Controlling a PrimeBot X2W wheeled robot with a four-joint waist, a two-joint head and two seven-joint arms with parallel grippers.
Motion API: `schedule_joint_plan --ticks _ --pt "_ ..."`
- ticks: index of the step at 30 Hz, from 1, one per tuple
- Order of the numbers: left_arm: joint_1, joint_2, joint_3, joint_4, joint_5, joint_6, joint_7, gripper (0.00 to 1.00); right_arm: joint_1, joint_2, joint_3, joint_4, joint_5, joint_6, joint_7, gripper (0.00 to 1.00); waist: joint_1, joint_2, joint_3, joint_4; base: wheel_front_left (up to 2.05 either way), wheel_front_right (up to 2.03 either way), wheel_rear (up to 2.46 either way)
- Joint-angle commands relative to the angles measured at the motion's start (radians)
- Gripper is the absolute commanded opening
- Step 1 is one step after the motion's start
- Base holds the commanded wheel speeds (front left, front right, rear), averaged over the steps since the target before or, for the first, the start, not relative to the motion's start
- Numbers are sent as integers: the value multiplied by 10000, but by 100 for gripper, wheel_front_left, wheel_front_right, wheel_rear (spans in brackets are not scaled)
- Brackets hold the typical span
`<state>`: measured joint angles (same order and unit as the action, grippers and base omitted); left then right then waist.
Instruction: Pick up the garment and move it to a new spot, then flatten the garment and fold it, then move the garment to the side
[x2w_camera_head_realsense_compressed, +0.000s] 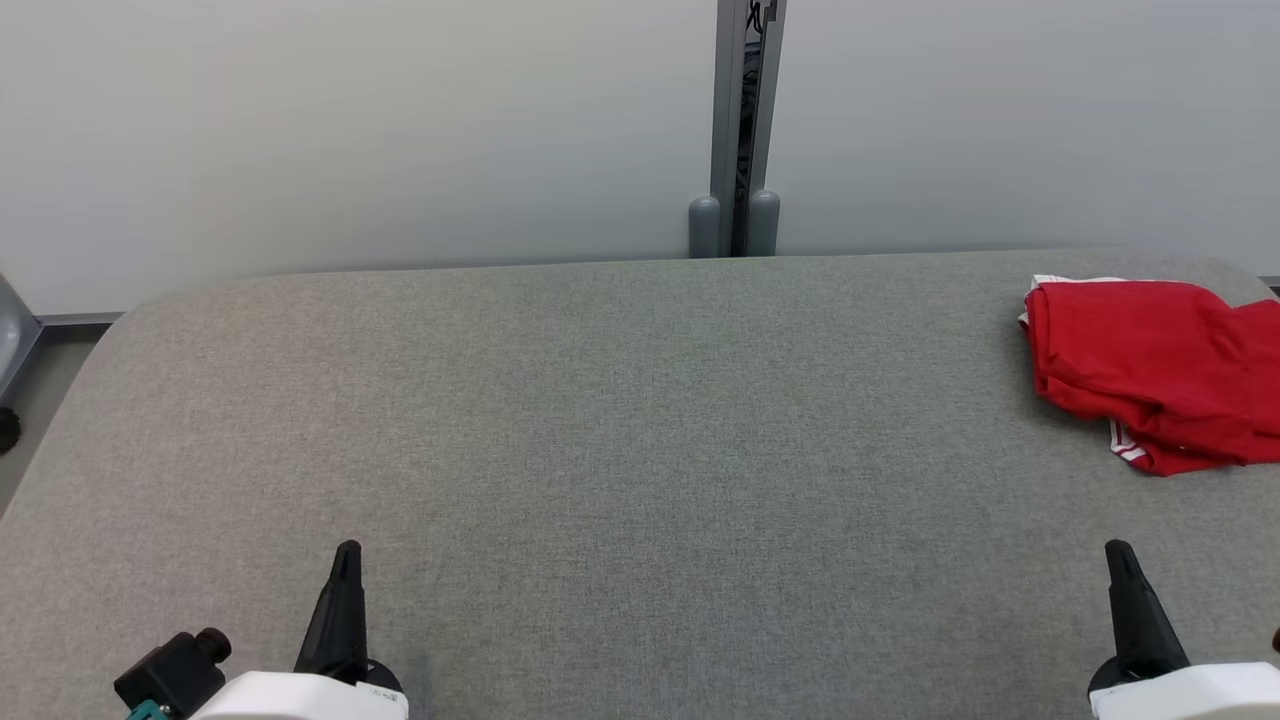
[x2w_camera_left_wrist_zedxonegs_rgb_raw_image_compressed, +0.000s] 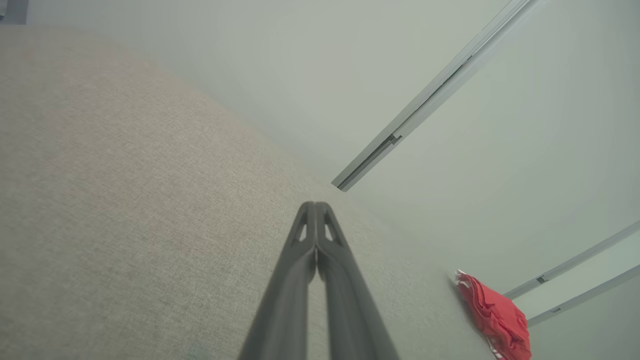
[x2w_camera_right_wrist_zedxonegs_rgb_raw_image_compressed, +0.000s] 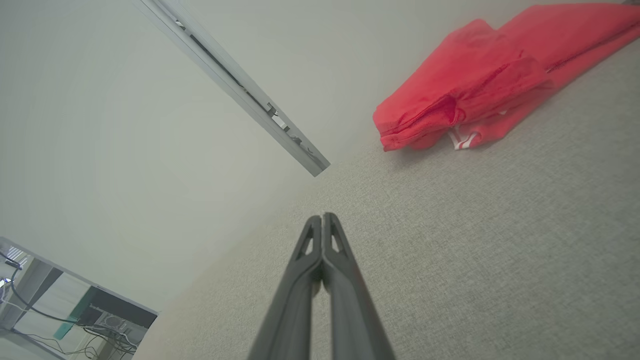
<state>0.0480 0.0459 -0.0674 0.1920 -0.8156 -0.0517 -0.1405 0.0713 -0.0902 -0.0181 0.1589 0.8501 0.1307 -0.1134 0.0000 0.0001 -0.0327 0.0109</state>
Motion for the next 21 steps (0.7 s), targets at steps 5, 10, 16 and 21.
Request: schedule_joint_plan --ticks 5,10,16,21 --pt "-424 57 5 -36 -896 -123 167 0 -207 -148 -173 -198 976 1 224 0 0 -1 21 -7 0 0 0" --pt "-516 61 -3 7 -1395 -177 266 0 -219 -186 -261 -219 1518 1 340 0 0 -1 36 -12 0 0 0" --pt "-639 65 -15 71 -2112 -241 402 0 -234 -239 -375 -253 2280 1 527 0 0 -1 59 -20 0 0 0" --pt "-774 69 -24 119 -2677 -309 505 0 -246 -280 -479 -280 2890 1 664 0 0 -1 78 -26 0 0 0"
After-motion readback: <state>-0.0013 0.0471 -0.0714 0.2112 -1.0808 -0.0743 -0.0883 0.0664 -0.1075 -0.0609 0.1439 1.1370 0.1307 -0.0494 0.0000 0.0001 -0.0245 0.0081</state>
